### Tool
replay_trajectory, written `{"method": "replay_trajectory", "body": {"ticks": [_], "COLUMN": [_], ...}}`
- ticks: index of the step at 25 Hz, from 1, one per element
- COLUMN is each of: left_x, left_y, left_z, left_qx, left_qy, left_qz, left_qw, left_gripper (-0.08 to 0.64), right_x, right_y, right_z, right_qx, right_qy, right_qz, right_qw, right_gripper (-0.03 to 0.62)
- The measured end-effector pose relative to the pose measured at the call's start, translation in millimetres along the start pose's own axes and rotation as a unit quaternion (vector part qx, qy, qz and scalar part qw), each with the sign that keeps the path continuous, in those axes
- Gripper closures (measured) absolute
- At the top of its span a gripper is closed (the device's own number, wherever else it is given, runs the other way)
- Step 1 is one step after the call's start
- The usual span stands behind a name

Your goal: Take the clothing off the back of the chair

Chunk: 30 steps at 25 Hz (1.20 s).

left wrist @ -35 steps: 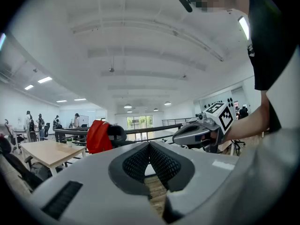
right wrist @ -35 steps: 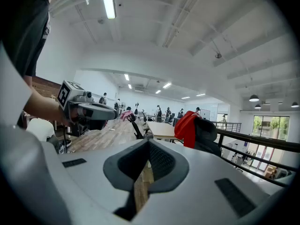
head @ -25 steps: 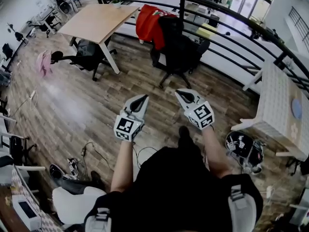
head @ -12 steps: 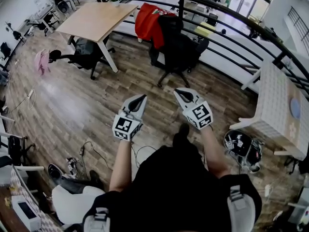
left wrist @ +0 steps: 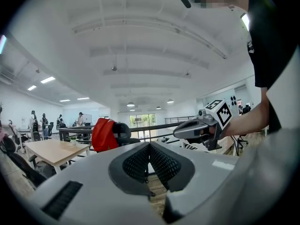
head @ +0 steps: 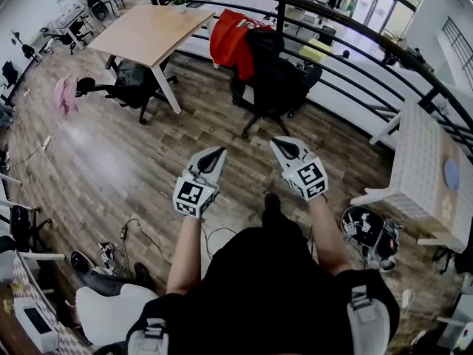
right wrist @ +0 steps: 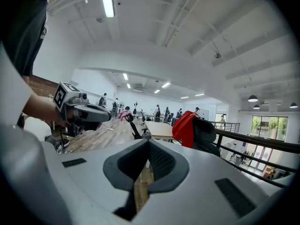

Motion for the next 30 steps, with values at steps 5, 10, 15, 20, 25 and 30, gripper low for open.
{"method": "replay_trajectory", "body": {"ticks": [5, 10, 15, 20, 25, 30], "left_x": [-3, -3, -5, -6, -6, -8], "left_y": [-5, -15, -29, -47, -66, -94], "left_z": [-11, -24, -34, -39, -45, -52], "left_qx": [0.006, 0.013, 0.014, 0.005, 0.000, 0.000], "left_qy": [-0.003, -0.003, -0.001, 0.008, 0.004, 0.008], "left_qz": [-0.004, -0.013, -0.019, -0.027, -0.021, -0.017], "left_qw": [1.0000, 0.9998, 0.9997, 0.9996, 0.9998, 0.9998], "left_gripper": [0.557, 0.557, 0.557, 0.557, 0.557, 0.557], "right_x": [3, 3, 1, 4, 2, 1], "right_y": [-16, -29, -37, -45, -52, -59], "right_z": [10, 26, 44, 59, 75, 100], "right_qx": [0.010, 0.013, 0.008, 0.010, 0.011, 0.012], "right_qy": [0.007, 0.005, -0.008, -0.004, 0.002, 0.003], "right_qz": [0.006, 0.003, 0.000, 0.001, -0.002, -0.005], "right_qw": [1.000, 1.000, 1.000, 1.000, 1.000, 1.000], "right_gripper": [0.594, 0.594, 0.594, 0.594, 0.594, 0.594]}}
Point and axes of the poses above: the fingertips, and each gripper's own axes: y backward along the fingers, z to its right, x out of its top, the point moved 9 cm from there along y, backward along the fingers, and after that the axes turned 4 degrees about -y, right-handed, at the moved point
